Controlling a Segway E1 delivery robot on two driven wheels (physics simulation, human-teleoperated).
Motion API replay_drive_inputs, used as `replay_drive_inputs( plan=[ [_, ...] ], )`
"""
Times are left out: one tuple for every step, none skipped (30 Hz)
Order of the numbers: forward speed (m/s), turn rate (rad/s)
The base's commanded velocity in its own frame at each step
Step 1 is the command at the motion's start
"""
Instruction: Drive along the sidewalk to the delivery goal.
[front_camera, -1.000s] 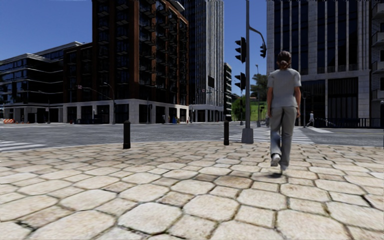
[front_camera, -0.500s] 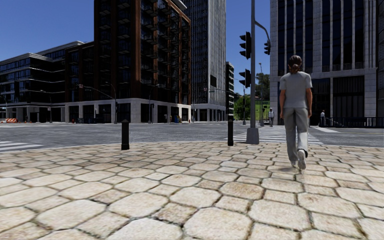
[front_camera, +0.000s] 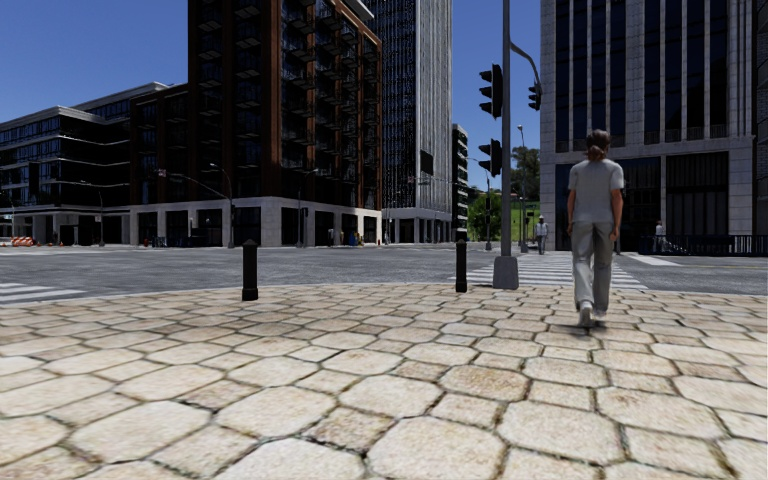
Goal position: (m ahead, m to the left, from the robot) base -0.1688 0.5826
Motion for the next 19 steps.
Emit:
replay_drive_inputs(
  plan=[
    [0.00,0.00],
    [0.00,0.00],
    [0.00,0.00],
    [0.00,0.00],
    [0.00,0.00],
    [0.00,0.00],
    [0.00,0.00],
    [0.00,0.00],
    [0.00,0.00],
    [0.00,0.00],
    [0.00,0.00],
    [0.00,0.00],
    [0.00,0.00],
    [0.00,0.00],
    [0.00,0.00],
    [0.00,0.00],
    [0.00,0.00],
    [0.00,0.00],
    [0.00,0.00]
  ],
)
